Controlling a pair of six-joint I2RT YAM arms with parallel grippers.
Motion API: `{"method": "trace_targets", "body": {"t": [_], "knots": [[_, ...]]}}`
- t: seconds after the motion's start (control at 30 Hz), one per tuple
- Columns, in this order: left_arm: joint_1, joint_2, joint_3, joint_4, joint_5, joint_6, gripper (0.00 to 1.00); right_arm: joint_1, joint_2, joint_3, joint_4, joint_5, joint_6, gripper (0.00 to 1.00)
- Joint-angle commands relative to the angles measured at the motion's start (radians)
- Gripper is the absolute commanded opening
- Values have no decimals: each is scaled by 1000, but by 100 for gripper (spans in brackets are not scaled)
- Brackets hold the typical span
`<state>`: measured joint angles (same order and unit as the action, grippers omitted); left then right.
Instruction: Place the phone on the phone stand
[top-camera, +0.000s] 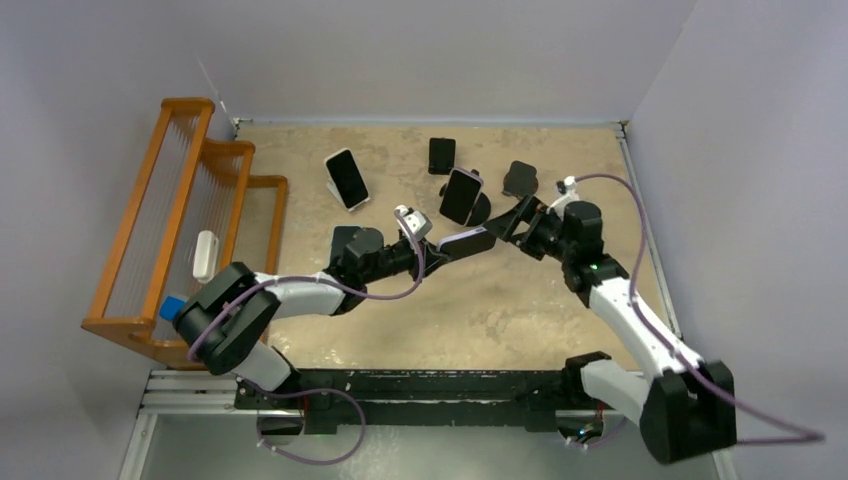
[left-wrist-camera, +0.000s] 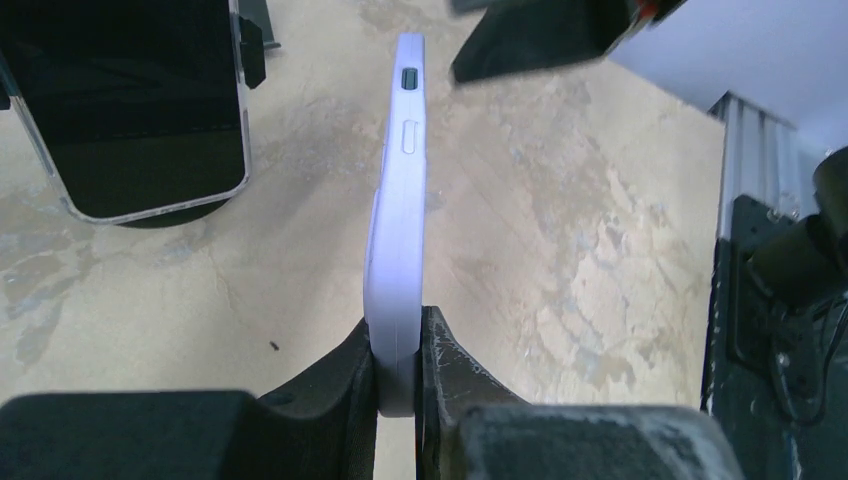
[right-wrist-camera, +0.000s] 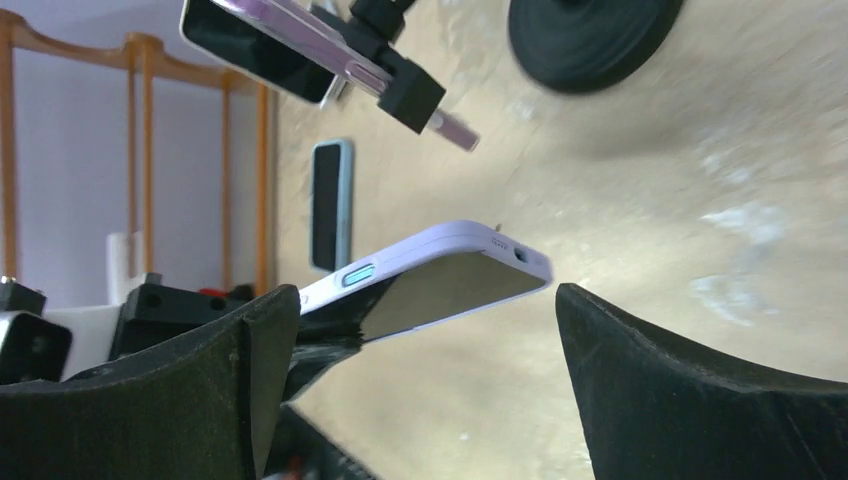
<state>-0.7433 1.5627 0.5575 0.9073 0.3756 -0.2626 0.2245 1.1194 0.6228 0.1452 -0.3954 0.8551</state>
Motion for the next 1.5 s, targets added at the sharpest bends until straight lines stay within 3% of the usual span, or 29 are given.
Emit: {"method": "trace_targets", "body": {"t": [0.0, 0.1, 0.2, 0.33, 0.4, 0.53, 0.63, 0.83, 1.1, 1.47], "knots": [[3, -124, 63, -270, 20, 144, 0, -9, -180, 27, -200, 181, -291, 99], [4, -198, 121, -423, 0, 201, 0, -9, -270, 48, -220, 185, -367, 99], [4, -260, 253, -697, 13, 324, 0, -9, -358, 53, -177, 122, -386, 99], [7, -319, 434, -1065, 52, 511, 0, -5, -403, 70, -24, -174, -454, 99], [22, -334, 551, -1275, 147, 588, 0, 55, -377, 100, -20, -292, -518, 98], [42, -342, 706, -1542, 295, 670, 0, 176, -280, 213, -174, -204, -690, 91], [45, -345, 774, -1669, 344, 720, 0, 218, -304, 245, -235, -160, -787, 89], [44, -324, 821, -1764, 427, 755, 0, 231, -410, 255, -234, -186, -874, 85], [46, -276, 811, -1736, 438, 767, 0, 257, -344, 297, -273, -315, -903, 80], [48, -259, 870, -1728, 451, 772, 0, 374, -258, 315, -300, -273, -938, 75]]}}
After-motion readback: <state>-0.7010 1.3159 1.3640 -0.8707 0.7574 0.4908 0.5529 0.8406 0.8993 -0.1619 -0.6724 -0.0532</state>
